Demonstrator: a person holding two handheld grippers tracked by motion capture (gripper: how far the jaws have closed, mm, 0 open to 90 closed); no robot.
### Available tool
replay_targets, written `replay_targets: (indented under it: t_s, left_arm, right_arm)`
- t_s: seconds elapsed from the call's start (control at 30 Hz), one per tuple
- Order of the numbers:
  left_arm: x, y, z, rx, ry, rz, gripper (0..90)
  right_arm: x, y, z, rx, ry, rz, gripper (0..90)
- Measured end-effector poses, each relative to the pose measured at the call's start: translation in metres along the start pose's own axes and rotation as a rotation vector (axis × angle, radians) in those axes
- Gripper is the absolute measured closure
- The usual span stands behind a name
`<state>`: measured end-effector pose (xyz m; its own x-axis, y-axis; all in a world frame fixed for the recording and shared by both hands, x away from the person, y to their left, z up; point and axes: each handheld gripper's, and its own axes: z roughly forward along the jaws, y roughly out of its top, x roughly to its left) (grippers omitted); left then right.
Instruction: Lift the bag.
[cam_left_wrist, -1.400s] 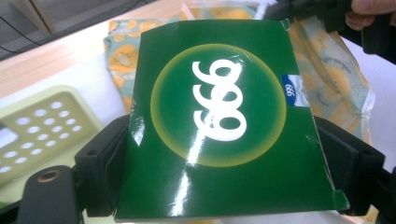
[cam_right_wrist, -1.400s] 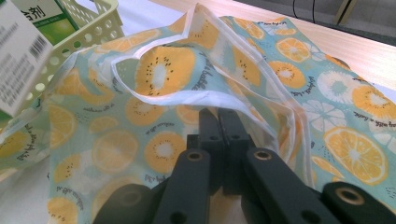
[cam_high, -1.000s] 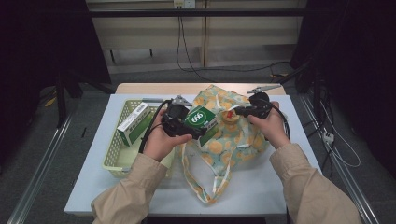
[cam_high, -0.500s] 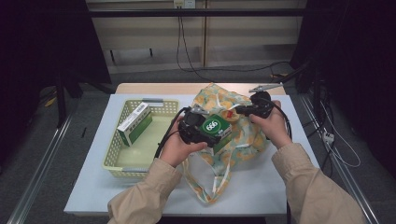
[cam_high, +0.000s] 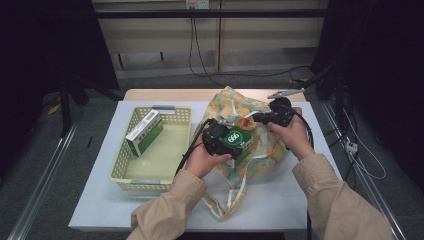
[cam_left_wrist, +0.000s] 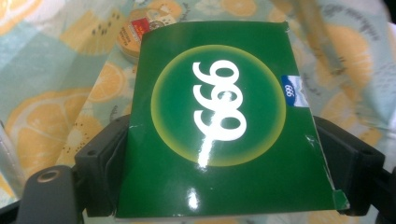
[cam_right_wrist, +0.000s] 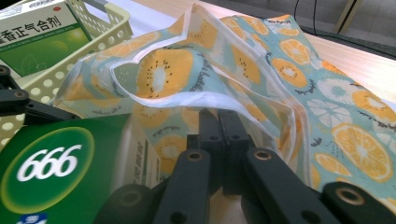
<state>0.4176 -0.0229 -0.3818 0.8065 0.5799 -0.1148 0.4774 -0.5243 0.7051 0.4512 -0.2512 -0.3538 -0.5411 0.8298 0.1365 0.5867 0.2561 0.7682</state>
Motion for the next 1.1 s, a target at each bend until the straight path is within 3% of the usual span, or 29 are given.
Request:
replay_targets:
  t_s: [0.03,0.07,0.1,0.57,0.6,0.67,0.7,0.73,0.87,1.03,1.1]
  left_arm:
    - [0.001,0.000,0.001,-0.004,0.001,0.000,16.2]
    - [0.000,0.000,0.002,-0.001,0.031,-0.004,16.2]
    - [0.003,0.001,0.003,0.000,0.001,-0.004,16.2]
    - [0.027,0.009,0.025,0.001,0.070,-0.082,16.2]
    - [0.027,0.010,0.026,0.000,0.098,-0.075,16.2]
    - [0.028,0.011,0.026,-0.011,0.101,-0.080,16.2]
    - [0.030,0.011,0.025,-0.013,0.076,-0.082,16.2]
    - [0.029,0.011,0.025,-0.018,0.103,-0.083,16.2]
    - [0.031,0.012,0.025,-0.024,0.085,-0.084,16.2]
    - [0.032,0.014,0.026,-0.023,0.093,-0.080,16.2]
    - [0.031,0.015,0.027,-0.026,0.119,-0.082,16.2]
  right_arm:
    - [-0.001,0.000,-0.001,0.001,0.000,0.001,90.0]
    - [-0.001,0.000,-0.001,0.000,-0.002,0.002,90.0]
    - [-0.002,0.000,-0.002,0.001,-0.003,0.004,90.0]
    - [-0.005,0.000,-0.003,-0.003,0.004,0.015,90.0]
    - [-0.006,0.000,-0.003,-0.004,0.006,0.015,90.0]
    - [-0.006,0.000,-0.003,-0.001,0.006,0.015,90.0]
    - [-0.007,-0.001,-0.003,-0.001,0.008,0.017,90.0]
    - [-0.007,-0.001,-0.003,-0.003,0.008,0.019,90.0]
    - [-0.008,-0.002,-0.003,-0.002,0.007,0.020,90.0]
    - [-0.008,-0.004,-0.001,0.001,0.010,0.022,90.0]
    - [-0.008,-0.004,0.000,0.001,0.009,0.023,90.0]
